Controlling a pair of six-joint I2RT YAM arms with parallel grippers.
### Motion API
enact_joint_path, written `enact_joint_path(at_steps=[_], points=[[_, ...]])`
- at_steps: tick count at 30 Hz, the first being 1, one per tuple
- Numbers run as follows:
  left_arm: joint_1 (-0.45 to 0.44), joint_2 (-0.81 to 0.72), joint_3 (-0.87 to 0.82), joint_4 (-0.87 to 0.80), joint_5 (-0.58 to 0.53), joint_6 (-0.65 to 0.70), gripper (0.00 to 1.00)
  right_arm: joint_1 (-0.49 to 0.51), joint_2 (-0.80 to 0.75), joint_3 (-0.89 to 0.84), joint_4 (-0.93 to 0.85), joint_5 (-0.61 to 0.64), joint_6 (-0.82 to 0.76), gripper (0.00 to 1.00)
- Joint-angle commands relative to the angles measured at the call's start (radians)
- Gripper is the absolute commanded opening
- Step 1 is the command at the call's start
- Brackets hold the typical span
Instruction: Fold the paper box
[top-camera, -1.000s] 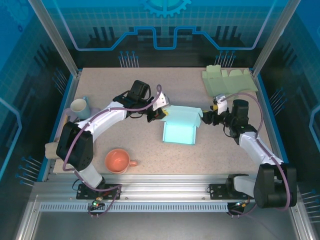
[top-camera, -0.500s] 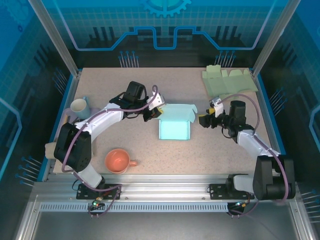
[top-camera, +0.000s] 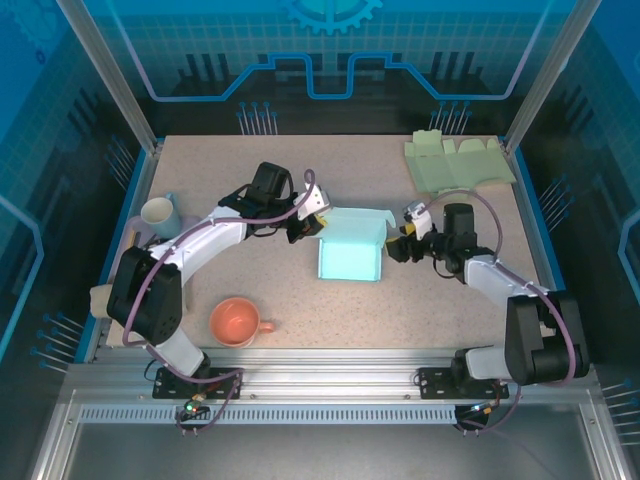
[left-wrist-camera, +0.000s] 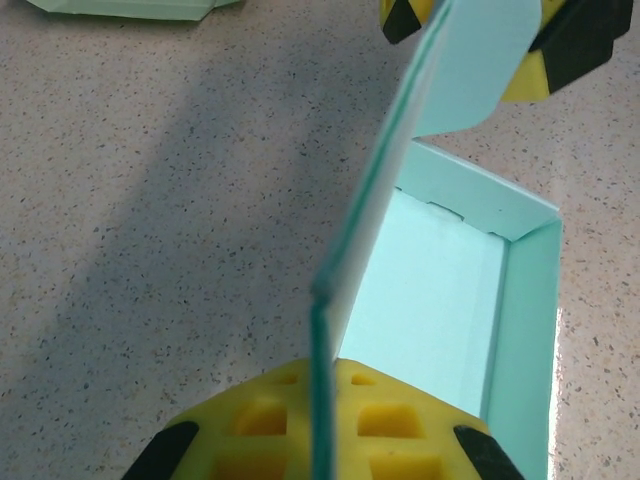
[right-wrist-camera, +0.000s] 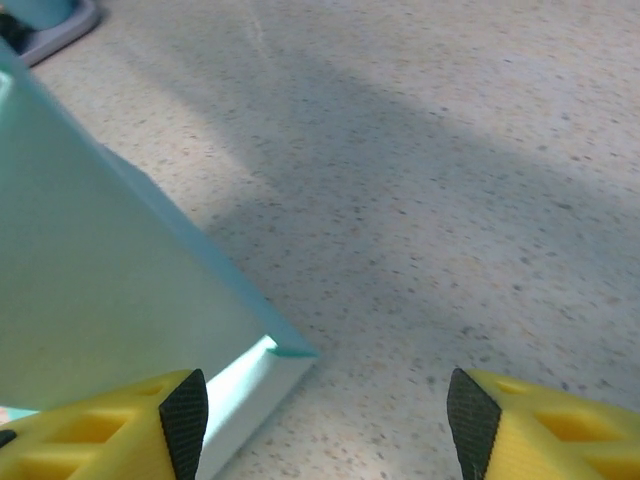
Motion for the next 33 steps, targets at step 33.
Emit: enact_joint_path(at_steps=[33], points=[[-0.064,0.006,0.065,-0.124,0.133,0.077,0.00,0.011,-0.018,0.068,-0.007,-0.342,-0.341,0.50]])
